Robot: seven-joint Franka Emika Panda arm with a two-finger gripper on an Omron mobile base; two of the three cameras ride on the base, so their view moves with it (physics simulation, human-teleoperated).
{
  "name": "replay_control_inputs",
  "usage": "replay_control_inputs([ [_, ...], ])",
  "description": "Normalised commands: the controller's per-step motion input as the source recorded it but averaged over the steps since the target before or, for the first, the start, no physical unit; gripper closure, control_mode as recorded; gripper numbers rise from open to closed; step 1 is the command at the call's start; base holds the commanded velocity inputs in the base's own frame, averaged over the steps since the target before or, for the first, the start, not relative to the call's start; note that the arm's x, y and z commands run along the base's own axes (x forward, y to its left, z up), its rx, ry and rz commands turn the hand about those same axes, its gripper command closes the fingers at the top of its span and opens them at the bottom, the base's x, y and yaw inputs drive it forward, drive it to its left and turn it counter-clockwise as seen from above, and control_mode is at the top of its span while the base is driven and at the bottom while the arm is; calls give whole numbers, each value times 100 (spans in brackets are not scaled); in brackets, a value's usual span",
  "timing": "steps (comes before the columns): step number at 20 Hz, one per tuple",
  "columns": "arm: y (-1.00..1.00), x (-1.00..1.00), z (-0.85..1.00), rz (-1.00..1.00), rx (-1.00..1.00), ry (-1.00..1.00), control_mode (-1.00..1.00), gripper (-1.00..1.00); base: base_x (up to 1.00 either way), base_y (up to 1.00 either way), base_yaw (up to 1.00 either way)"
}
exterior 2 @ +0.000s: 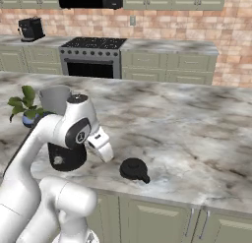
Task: Open the blender lid, put the banana in the blender, close the lid, and start the blender.
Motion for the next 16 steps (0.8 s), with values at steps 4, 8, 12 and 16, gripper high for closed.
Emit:
replay_control_inputs([
  [4,100,-42,29,12,-6,0,-100,-100,0,0,0],
  [8,100,-24,4,23,-8,0,-100,-100,0,0,0],
  [12,100,-9,-2,28,-6,6,-100,-100,0,0,0],
  [16,100,0,-17,29,-5,15,-100,-100,0,0,0],
])
